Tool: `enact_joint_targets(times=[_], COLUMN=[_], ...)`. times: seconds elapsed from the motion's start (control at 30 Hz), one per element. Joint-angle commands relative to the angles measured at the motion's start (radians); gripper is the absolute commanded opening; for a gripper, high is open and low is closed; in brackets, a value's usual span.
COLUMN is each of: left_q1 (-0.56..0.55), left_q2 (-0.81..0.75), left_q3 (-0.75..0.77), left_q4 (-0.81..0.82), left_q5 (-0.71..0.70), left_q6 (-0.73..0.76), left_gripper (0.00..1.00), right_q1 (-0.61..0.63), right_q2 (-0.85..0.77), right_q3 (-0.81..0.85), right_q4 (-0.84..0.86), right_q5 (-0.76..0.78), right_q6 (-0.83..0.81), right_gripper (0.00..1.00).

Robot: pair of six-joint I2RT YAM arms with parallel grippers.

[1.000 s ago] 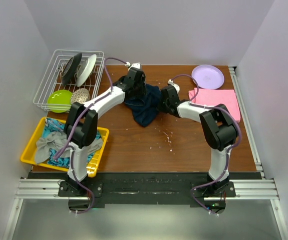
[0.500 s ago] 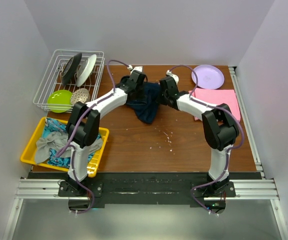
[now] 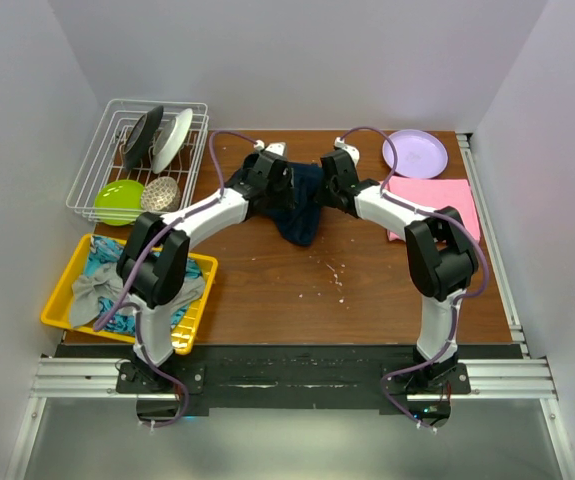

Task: Fold and stack the mixed laundry pile
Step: Flatten out the skirt at the center of the board.

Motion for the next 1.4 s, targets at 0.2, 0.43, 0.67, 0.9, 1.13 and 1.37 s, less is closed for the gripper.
enact_joint_targets(times=[0.2,0.43,0.67,0.9,1.13,1.37], left_q1=[-0.034,-0.037,-0.039,-0.039,-0.06,-0.105], left_q2=[-0.066,0.053,0.103,0.009,-0.277,-0.368], left_q3=[0.054,0.143,0.166,0.143,0.059,-0.133], left_q4=[0.044,-0.003,-0.009,-0.063,-0.23,-0.303], left_q5=[-0.001,-0.029,-0.059,-0.112,0.172,0.407], left_q6=[-0.012,0.029,0.043,0.087,0.257,0.364], left_gripper=[0.49,0.57,0.47,0.0,0.0,0.1], right_q1=[-0.008,-0.009,-0.015,-0.043,-0.135,-0.147], right_q2=[-0.03,-0.019,-0.018,0.014,0.22,0.373], right_q3=[0.025,0.039,0.053,0.138,0.528,0.803], right_q4=[0.016,0.007,0.002,-0.047,-0.237,-0.299], right_q5=[0.026,0.028,0.029,0.049,0.137,0.16], right_q6=[-0.015,-0.015,-0.015,-0.082,-0.257,-0.358], right_gripper=[0.0,0.0,0.0,0.0,0.0,0.25])
